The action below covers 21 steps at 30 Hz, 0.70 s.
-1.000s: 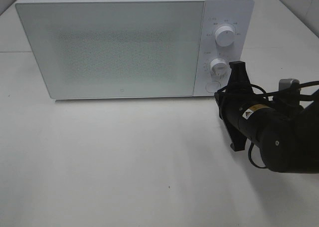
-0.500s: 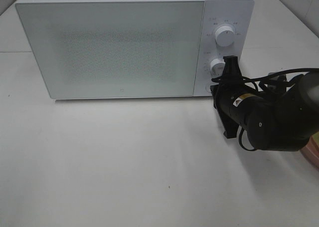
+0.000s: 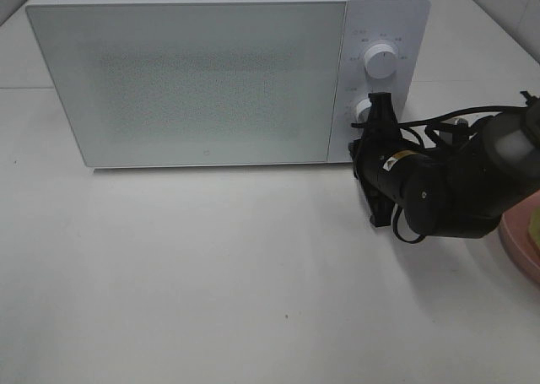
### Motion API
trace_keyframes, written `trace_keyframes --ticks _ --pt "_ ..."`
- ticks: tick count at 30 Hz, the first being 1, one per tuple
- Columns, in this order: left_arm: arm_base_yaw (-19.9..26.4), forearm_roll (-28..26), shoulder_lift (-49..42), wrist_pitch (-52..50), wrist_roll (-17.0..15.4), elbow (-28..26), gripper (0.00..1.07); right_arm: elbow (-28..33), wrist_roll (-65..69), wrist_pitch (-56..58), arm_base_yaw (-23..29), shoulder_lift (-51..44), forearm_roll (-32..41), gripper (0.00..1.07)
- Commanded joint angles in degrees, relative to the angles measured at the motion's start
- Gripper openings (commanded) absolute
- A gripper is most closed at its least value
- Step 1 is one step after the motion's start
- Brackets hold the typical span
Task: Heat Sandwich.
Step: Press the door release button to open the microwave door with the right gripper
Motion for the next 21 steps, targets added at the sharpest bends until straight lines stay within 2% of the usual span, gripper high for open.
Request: trace_keyframes --ticks 1,21 --pt "0.11 -0.34 -1.66 -0.23 -0.06 0.23 0.98 -0.52 0.11 -1.89 -0.23 0.11 0.74 0.00" --pt "0.11 -0.34 -1.66 -0.23 -0.06 0.23 0.98 -2.52 -2.06 -4.76 -2.86 1.72 2.18 0.00"
